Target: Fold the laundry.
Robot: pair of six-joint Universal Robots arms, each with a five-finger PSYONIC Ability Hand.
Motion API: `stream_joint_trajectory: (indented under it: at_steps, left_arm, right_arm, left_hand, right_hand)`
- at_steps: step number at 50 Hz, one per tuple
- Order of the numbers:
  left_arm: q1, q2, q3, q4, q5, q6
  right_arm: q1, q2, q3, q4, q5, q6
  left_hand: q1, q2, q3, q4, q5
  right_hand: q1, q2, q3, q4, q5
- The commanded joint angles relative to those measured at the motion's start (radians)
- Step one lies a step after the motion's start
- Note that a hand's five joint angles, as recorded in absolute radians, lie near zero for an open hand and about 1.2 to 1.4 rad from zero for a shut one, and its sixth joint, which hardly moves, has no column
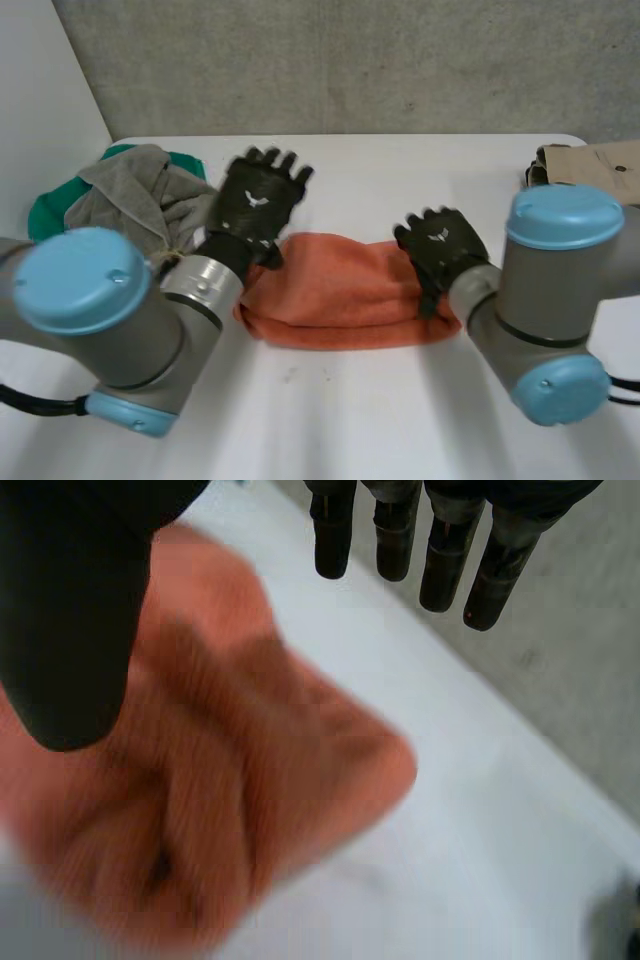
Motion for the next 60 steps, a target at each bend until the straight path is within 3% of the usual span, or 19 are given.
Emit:
stream_joint_trajectory:
  at_steps: [1,6,10,17,30,41,49,52,54,55,58,59,60]
  left_arm:
    - [-0.009,-0.186,0.103,-0.160,-0.006,0.063]
    - [0.012,-0.189,0.077,-0.226,-0.032,0.157]
    - [0.032,-0.187,0.055,-0.217,-0.055,0.179]
    - [0.046,-0.190,0.053,-0.205,-0.064,0.188]
    - [0.032,-0.161,0.001,-0.198,-0.095,0.188]
    - [-0.004,-0.083,-0.052,-0.203,-0.235,0.188]
    - [-0.023,-0.063,-0.063,-0.211,-0.259,0.180]
    - [-0.024,-0.045,-0.077,-0.211,-0.258,0.177]
    - [-0.024,-0.031,-0.083,-0.211,-0.256,0.176]
    - [-0.026,-0.016,-0.089,-0.211,-0.255,0.176]
    - [-0.032,0.014,-0.098,-0.211,-0.255,0.174]
    - [-0.037,0.035,-0.104,-0.211,-0.255,0.174]
    - [-0.038,0.046,-0.108,-0.211,-0.255,0.176]
  right_arm:
    - [-0.094,-0.029,0.151,-0.068,-0.076,0.000]
    - [-0.098,-0.032,0.186,-0.096,-0.078,0.002]
    - [-0.098,-0.037,0.197,-0.100,-0.078,0.005]
    - [-0.097,-0.037,0.206,-0.111,-0.079,0.040]
    - [-0.095,-0.035,0.231,-0.143,-0.082,0.163]
    - [-0.095,-0.035,0.257,-0.156,-0.078,0.210]
    - [-0.097,-0.031,0.249,-0.215,-0.079,0.210]
    - [-0.094,-0.025,0.248,-0.225,-0.079,0.210]
    - [-0.094,-0.025,0.249,-0.226,-0.079,0.210]
    - [-0.094,-0.025,0.254,-0.235,-0.079,0.210]
    - [-0.095,-0.026,0.260,-0.252,-0.082,0.209]
    - [-0.100,-0.028,0.261,-0.254,-0.085,0.207]
    - [-0.105,-0.029,0.263,-0.254,-0.085,0.207]
  left_hand:
    - [0.203,0.208,0.211,0.213,0.204]
    - [0.288,0.294,0.296,0.298,0.289]
    - [0.435,0.440,0.443,0.445,0.436]
    - [0.497,0.502,0.505,0.507,0.498]
    - [1.028,1.033,1.036,1.038,1.029]
    - [1.137,1.142,1.145,1.147,1.138]
    - [1.137,1.142,1.145,1.147,1.138]
    - [1.137,1.142,1.145,1.147,1.138]
    - [1.090,1.096,1.098,1.100,1.091]
    - [0.959,0.965,0.967,0.969,0.960]
    - [0.528,0.533,0.536,0.538,0.529]
    - [0.247,0.253,0.255,0.257,0.248]
    - [0.186,0.192,0.194,0.197,0.187]
  right_hand:
    - [0.087,0.061,0.066,0.053,0.046]
    - [0.087,0.061,0.066,0.053,0.046]
    - [0.089,0.064,0.069,0.056,0.048]
    - [0.186,0.161,0.166,0.152,0.145]
    - [0.307,0.281,0.286,0.273,0.266]
    - [0.316,0.290,0.295,0.282,0.274]
    - [0.541,0.516,0.521,0.508,0.500]
    - [0.782,0.756,0.761,0.748,0.741]
    - [0.998,0.973,0.978,0.965,0.957]
    - [1.177,1.151,1.156,1.143,1.136]
    - [1.198,1.173,1.178,1.164,1.157]
    - [1.198,1.173,1.178,1.164,1.157]
    - [1.198,1.173,1.178,1.164,1.157]
